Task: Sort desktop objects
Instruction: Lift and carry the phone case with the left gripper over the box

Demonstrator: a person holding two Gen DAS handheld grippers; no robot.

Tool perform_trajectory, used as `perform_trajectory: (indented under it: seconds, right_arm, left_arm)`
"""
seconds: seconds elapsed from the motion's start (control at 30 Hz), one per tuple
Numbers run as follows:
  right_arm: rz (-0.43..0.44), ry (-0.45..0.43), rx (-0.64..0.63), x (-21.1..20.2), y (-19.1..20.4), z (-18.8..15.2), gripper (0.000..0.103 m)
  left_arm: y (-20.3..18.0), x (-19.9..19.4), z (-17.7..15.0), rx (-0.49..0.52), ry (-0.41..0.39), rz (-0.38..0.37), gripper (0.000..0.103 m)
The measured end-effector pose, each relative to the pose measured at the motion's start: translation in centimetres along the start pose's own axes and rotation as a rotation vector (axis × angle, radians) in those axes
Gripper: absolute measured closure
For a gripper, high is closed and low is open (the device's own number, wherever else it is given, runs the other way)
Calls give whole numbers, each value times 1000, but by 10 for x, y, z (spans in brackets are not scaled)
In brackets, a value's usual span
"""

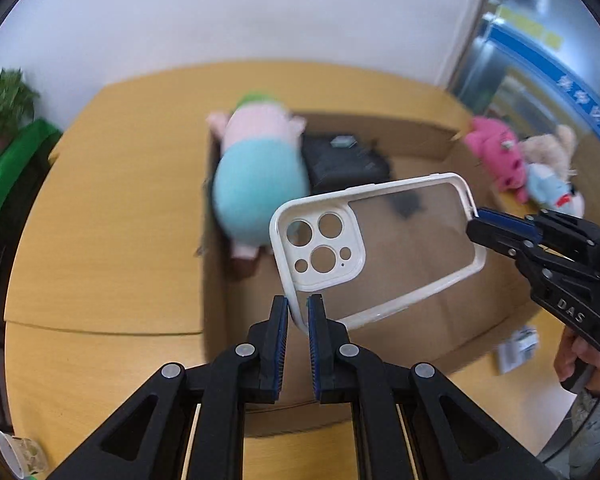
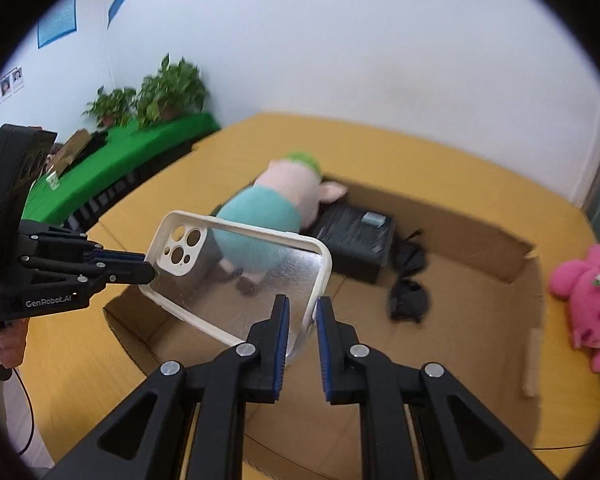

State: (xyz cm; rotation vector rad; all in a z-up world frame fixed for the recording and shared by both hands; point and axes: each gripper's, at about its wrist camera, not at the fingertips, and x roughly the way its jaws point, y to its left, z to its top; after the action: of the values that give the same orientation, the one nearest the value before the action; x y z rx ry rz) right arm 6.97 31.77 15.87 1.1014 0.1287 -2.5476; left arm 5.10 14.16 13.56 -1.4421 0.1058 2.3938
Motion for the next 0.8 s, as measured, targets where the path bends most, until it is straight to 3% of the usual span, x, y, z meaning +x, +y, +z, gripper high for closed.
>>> perform_trajectory:
  seconds: [0.1, 0.23, 0.47, 0.7, 0.8]
  right_arm:
    - [57, 113, 29, 47, 3, -4, 89]
    - [113, 255, 112, 91, 1, -20, 87]
    - [170, 433, 215, 130, -6, -39, 87]
    - [148, 488, 226, 137, 0, -40, 86]
    - [190, 420, 233, 123, -2, -41, 71]
  left_arm:
    - [15, 33, 4, -8, 107, 50, 96]
    - [10, 68, 4, 64, 232, 164, 96]
    - [-4, 99, 7, 173, 398, 326, 96]
    - [-8, 113, 4, 199, 463, 365, 92]
    - [-6, 99, 6, 172, 418, 348, 78]
